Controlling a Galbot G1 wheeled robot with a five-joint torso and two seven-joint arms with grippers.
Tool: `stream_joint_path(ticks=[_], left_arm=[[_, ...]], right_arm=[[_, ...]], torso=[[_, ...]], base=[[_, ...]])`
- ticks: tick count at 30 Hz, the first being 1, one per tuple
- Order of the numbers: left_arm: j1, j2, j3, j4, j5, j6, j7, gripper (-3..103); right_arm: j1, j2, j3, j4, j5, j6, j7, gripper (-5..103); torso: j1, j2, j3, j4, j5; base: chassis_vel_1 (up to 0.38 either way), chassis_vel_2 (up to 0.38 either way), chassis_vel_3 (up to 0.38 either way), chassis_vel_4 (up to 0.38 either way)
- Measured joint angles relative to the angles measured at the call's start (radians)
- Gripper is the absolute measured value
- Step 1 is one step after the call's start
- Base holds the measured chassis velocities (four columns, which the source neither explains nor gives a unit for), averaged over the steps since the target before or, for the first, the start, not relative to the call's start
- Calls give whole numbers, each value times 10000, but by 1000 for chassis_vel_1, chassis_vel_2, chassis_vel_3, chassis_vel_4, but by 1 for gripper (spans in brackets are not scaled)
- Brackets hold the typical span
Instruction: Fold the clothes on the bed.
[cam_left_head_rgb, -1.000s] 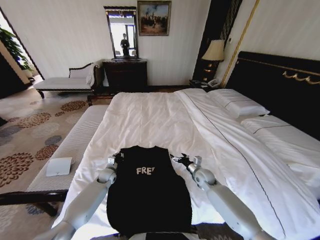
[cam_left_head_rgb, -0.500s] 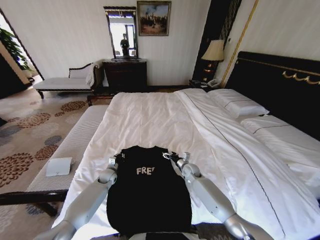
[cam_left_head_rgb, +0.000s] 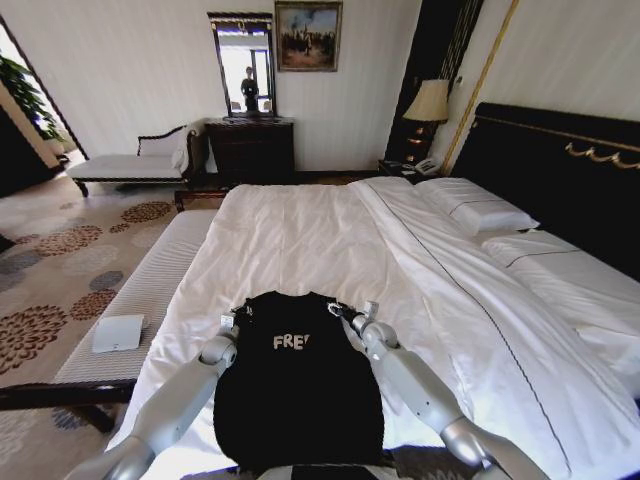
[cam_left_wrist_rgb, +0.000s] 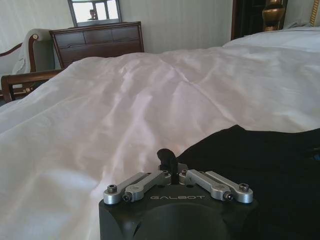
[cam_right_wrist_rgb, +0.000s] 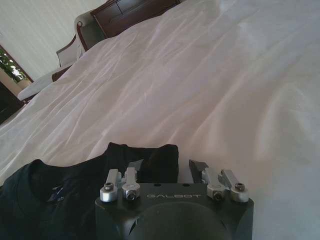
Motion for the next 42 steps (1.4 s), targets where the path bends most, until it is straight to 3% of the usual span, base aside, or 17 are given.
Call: stream_joint_path(ticks=[3,10,12,15,19,30,36,42], left_arm=[[-15,-52,4,22,8,11,-25,2],[10,-36,5,-51,-2,25,-67,2],[13,-23,1,-67,-6,27,-71,2],[35,21,-23,-198,-58,35,-106,2],[91,109,-106,-491,-185,60,-200,2],[108,1623,-338,-2590,-1503,381,-596,2],[-691,2518,-354,-3463,-2521,759,-824,2],[-1929,2611,244,-3288,-2938,922,-967,2]], right_arm=[[30,12,-9,-8,12,-3,3,46],[3,-38,-66,52,-123,65,45,13],[-17,-50,-66,74,-128,76,46,13],[-85,-98,-64,182,-148,157,48,2],[-126,-189,-54,394,-157,313,44,2],[67,-1176,63,1766,-56,486,443,2],[781,-1482,43,1923,-244,714,567,2],[1188,-1487,50,1904,-122,785,772,2]], torso=[[0,0,0,0,-1],[0,0,0,0,-1],[1,1,0,0,0],[1,0,0,-1,-1],[1,0,0,-1,0],[0,2,0,-1,-3],[0,2,0,1,1],[0,1,1,-1,0]], base=[[0,0,0,0],[0,0,0,0],[0,0,0,0],[0,0,0,0],[0,0,0,0],[0,0,0,0],[0,0,0,0],[0,0,0,0]])
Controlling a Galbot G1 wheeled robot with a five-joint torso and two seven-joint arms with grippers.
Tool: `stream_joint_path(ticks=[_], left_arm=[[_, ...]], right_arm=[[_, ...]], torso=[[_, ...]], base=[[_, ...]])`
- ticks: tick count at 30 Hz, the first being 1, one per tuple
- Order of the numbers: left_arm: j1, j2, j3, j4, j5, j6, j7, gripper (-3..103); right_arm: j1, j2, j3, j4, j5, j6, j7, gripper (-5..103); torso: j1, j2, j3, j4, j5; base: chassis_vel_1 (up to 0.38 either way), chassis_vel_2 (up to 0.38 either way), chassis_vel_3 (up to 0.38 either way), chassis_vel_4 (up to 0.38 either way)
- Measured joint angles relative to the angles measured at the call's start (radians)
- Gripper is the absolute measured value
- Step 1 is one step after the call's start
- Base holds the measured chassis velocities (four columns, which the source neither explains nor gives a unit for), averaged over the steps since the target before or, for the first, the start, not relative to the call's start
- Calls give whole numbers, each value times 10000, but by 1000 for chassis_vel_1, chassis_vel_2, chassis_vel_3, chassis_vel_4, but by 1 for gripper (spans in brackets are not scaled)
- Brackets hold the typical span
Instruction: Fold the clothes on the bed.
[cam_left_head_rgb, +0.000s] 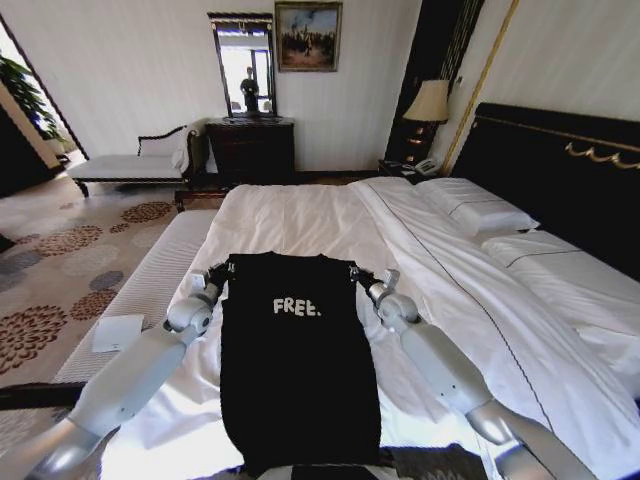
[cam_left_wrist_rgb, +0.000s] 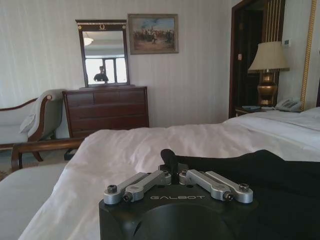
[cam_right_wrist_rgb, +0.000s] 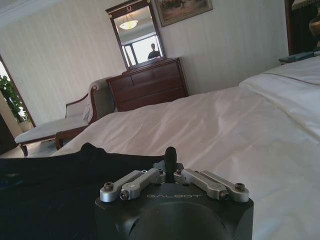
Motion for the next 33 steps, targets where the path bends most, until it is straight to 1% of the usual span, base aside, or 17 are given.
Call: stream_joint_path(ticks=[1,5,6,7,9,12,13,15,16,20,21,22,24,25,29,30,33], left_arm=[[0,0,0,0,0,0,0,2],[-1432,-71,963,855,-255,35,130,2],[-1432,-71,963,855,-255,35,130,2],[-1702,-141,1143,1090,-303,36,151,2],[-2541,-455,1786,1912,-461,35,261,2],[-2952,-657,2171,2441,-499,3,392,2],[-3348,-901,2584,3088,-497,-72,584,2],[-3726,-1296,2945,3808,-484,-173,792,2],[-3726,-1296,2945,3808,-484,-173,792,2],[-4479,-2308,3342,5487,-377,-505,1270,2],[-4479,-2308,3342,5487,-377,-505,1270,2],[-4706,-2587,3446,6018,-326,-620,1395,2],[-5012,-3033,3624,6858,-273,-782,1675,2],[-5012,-3033,3624,6858,-273,-782,1675,2],[-5238,-3576,3676,7957,-70,-1069,1967,2],[-5238,-3576,3676,7957,-70,-1069,1967,2],[-5344,-3885,3603,8484,55,-1225,2067,2]], right_arm=[[0,0,0,0,0,0,0,2],[468,-113,-45,-420,14,72,27,2],[468,-113,-45,-420,14,72,27,2],[558,-94,-71,-544,10,100,29,2],[862,61,-176,-1003,-10,170,39,2],[1076,168,-282,-1358,-80,236,28,2],[1337,332,-429,-1871,-228,329,-15,2],[1665,583,-599,-2558,-412,471,-103,2],[1665,583,-599,-2558,-412,471,-103,2],[2410,1108,-782,-4059,-1067,865,-297,2],[2410,1108,-782,-4059,-1067,865,-297,2],[2657,1212,-810,-4465,-1302,992,-361,2],[3110,1350,-928,-5132,-1774,1234,-485,2],[3110,1350,-928,-5132,-1774,1234,-485,2],[3892,1639,-1197,-6201,-2217,1590,-709,2],[3892,1639,-1197,-6201,-2217,1590,-709,2],[4318,1916,-1323,-7026,-2470,1910,-886,2]], torso=[[0,0,0,0,0],[0,0,0,0,0],[0,0,0,0,0],[0,0,0,-1,-1],[1,0,0,0,3],[1,0,0,-3,2],[3,-1,1,-1,1],[3,-2,2,3,0],[3,-2,2,3,0],[3,-2,2,4,2],[3,-2,2,4,2],[3,-1,1,-1,1],[3,-2,1,-3,2],[3,-2,1,-3,2],[1,-2,1,1,0],[1,-2,1,1,0],[0,-2,0,5,0]], base=[[0,0,0,0],[0,0,0,0],[0,0,0,0],[0,0,0,0],[0,0,0,0],[0,0,0,0],[0,0,0,0],[0,0,0,0],[0,0,0,0],[0,0,0,0],[0,0,0,0],[0,0,0,0],[0,0,0,0],[0,0,0,0],[0,0,0,0],[0,0,0,0],[0,0,0,0]])
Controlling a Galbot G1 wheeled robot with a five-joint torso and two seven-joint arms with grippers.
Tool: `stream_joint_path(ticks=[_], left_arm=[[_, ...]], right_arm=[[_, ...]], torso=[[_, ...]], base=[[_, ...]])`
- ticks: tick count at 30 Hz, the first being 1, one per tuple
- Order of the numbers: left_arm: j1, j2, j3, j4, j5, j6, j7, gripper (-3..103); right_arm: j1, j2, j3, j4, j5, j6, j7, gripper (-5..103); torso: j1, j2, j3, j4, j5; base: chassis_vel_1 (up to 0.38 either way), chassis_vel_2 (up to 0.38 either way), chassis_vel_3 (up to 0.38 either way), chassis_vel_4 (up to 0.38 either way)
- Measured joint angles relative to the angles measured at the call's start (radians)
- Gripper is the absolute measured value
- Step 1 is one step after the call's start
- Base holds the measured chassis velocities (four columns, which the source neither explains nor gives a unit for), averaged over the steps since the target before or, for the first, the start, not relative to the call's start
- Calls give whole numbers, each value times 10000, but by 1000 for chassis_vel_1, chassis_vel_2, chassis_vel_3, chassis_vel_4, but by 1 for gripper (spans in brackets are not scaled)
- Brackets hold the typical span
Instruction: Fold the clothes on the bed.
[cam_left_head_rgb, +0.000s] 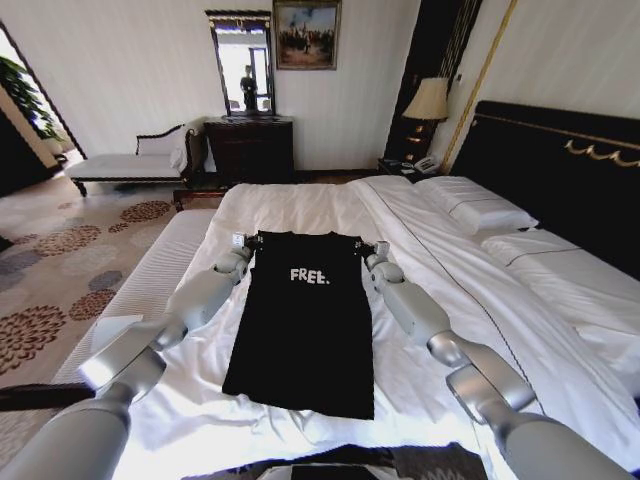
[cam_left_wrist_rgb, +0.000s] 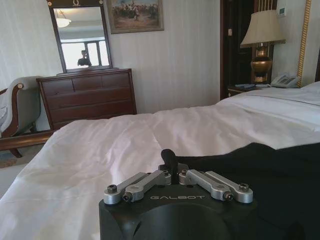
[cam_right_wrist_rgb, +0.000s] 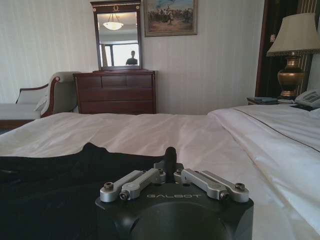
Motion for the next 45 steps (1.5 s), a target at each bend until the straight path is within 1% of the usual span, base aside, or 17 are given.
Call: stream_joint_path(ticks=[7,13,14,15,16,19,21,23,25,28,30,32,34,35,39,40,45], left_arm=[[-3,-432,-420,447,218,-250,60,2],[849,-30,-825,-685,451,-351,-190,2],[1576,377,-1056,-1813,604,-392,-384,2],[1980,528,-1201,-2334,752,-426,-497,2],[1980,528,-1201,-2334,752,-426,-497,2],[3227,759,-1818,-3444,1332,-802,-929,2],[3655,806,-2058,-3844,1483,-891,-1035,2],[4698,994,-2634,-4886,1704,-953,-1270,2],[4958,1048,-2792,-5204,1751,-967,-1327,2],[6137,1237,-3531,-6488,2102,-1105,-1563,2],[6370,1274,-3654,-6704,2174,-1143,-1584,2],[7560,1465,-4201,-7595,2436,-1298,-1643,2],[8670,1564,-4616,-8235,2661,-1414,-1639,2],[8670,1564,-4616,-8235,2661,-1414,-1639,2],[10589,1601,-5213,-9020,3433,-1852,-1351,2],[10589,1601,-5213,-9020,3433,-1852,-1351,2],[11967,1695,-5713,-9799,3806,-2091,-1215,2]], right_arm=[[-82,122,144,-220,-323,328,-76,2],[-1058,-112,337,827,-804,515,140,2],[-1849,-214,466,1542,-1317,792,252,2],[-2228,-240,567,1847,-1636,995,307,2],[-2228,-240,567,1847,-1636,995,307,2],[-3369,-365,1042,2881,-2566,1560,516,2],[-3678,-415,1201,3242,-2754,1631,580,2],[-4482,-572,1495,4165,-3123,1714,683,2],[-4736,-631,1591,4434,-3235,1717,697,2],[-5952,-932,1969,5618,-3510,1723,766,2],[-6192,-992,2017,5824,-3578,1723,776,2],[-7094,-1176,2175,6645,-3978,1728,920,2],[-7672,-1183,2259,7082,-4290,1777,1077,2],[-7672,-1183,2259,7082,-4290,1777,1077,2],[-8920,-1273,2437,7966,-4845,1943,1120,2],[-8920,-1273,2437,7966,-4845,1943,1120,2],[-10684,-1115,2859,8973,-5563,2262,1098,2]], torso=[[1,0,-1,-9,0],[1,0,-2,-5,-2],[0,0,-1,-2,4],[0,1,-1,-3,3],[0,1,-1,-3,3],[-3,1,-3,-4,1],[-3,1,-4,-5,3],[-2,2,-2,-4,-5],[-2,1,-1,-5,6],[-4,3,-4,-7,1],[-4,3,-3,-5,3],[-5,4,-5,-11,-3],[-4,2,-3,-5,2],[-4,2,-3,-5,2],[-2,3,-3,0,-1],[-2,3,-3,0,-1],[-1,4,-2,-7,0]], base=[[0,0,0,0],[0,0,0,0],[0,0,0,0],[0,0,0,0],[0,0,0,0],[0,0,0,0],[0,0,0,0],[0,0,0,0],[0,0,0,0],[0,0,0,0],[0,0,0,0],[0,0,0,0],[0,0,0,0],[0,0,0,0],[0,0,0,0],[0,0,0,0],[0,0,0,0]])
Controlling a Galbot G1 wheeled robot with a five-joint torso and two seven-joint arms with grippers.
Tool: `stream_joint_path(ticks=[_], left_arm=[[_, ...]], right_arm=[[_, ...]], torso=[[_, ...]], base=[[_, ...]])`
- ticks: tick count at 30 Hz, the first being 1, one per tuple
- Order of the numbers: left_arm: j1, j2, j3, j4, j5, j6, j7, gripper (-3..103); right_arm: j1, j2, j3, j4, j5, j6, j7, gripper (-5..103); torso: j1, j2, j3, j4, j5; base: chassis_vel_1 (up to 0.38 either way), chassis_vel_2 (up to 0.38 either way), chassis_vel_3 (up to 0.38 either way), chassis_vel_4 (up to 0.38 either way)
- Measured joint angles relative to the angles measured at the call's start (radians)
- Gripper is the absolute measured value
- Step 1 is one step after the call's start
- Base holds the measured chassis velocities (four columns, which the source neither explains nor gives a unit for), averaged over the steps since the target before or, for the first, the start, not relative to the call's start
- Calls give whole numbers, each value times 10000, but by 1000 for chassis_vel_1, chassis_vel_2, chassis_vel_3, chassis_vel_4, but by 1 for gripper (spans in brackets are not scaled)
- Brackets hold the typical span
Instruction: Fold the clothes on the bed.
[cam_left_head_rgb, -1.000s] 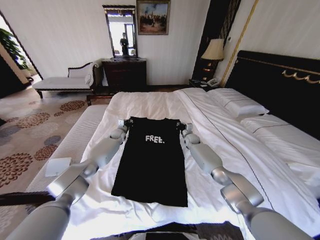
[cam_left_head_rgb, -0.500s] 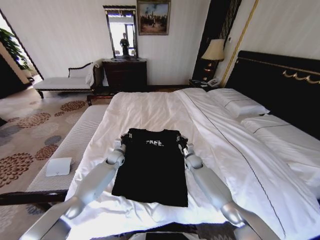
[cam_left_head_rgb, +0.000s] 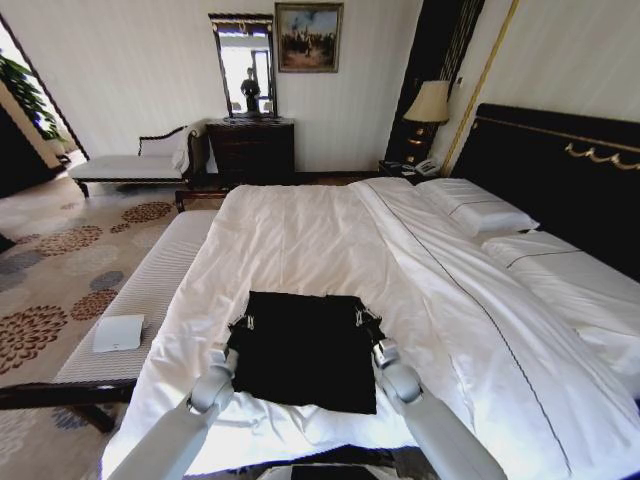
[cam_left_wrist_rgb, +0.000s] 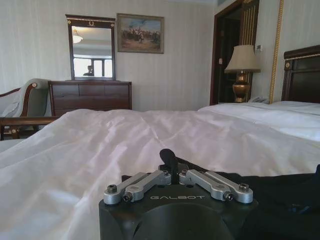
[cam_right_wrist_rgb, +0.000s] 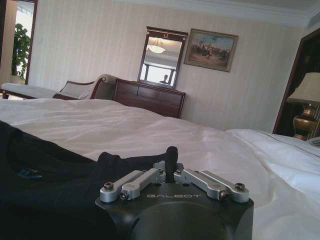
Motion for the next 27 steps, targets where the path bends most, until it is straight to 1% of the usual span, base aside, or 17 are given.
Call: stream_joint_path(ticks=[1,3,6,10,13,16,20,21,22,23,25,26,27], left_arm=[[0,0,0,0,0,0,0,2],[435,49,-205,-224,76,-70,81,2],[1286,70,-748,-515,266,-269,327,2],[1889,34,-1184,-642,480,-466,538,2],[2068,3,-1291,-670,605,-548,602,2],[2410,-180,-1378,-560,1019,-796,704,2],[2456,-294,-1382,-342,1227,-848,643,2],[2435,-295,-1368,-297,1272,-849,608,-1],[2403,-295,-1350,-272,1329,-848,591,2],[2403,-295,-1350,-272,1329,-848,591,2],[2336,-295,-1289,-273,1385,-849,549,13],[2323,-295,-1268,-295,1392,-846,536,13],[2318,-296,-1241,-353,1408,-844,522,19]], right_arm=[[0,0,0,0,0,0,0,2],[-556,149,160,273,-110,61,-5,2],[-1366,416,349,699,-408,220,-40,2],[-1867,658,437,868,-667,342,-73,2],[-2003,725,477,917,-700,371,-73,2],[-2322,793,528,956,-804,440,-70,2],[-2431,854,515,943,-884,464,-62,2],[-2461,859,516,942,-901,470,-56,2],[-2502,855,531,944,-926,495,-53,2],[-2502,855,531,944,-926,495,-53,2],[-2653,828,625,1009,-936,539,-9,2],[-2711,821,669,1061,-927,543,22,2],[-2819,815,722,1164,-904,548,54,2]], torso=[[0,0,0,0,0],[1,0,0,1,0],[1,-1,-1,2,-1],[0,-1,-1,1,-1],[0,-2,0,3,0],[1,-2,1,1,0],[1,-2,1,2,0],[1,-2,1,3,0],[2,-3,1,3,0],[2,-3,1,3,0],[2,-3,2,2,0],[2,-3,2,2,0],[2,-2,2,2,0]], base=[[0,0,0,0],[0,0,0,0],[0,0,0,0],[0,0,0,0],[0,0,0,0],[0,0,0,0],[0,0,0,0],[0,0,0,0],[0,0,0,0],[0,0,0,0],[0,0,0,0],[0,0,0,0],[0,0,0,0]])
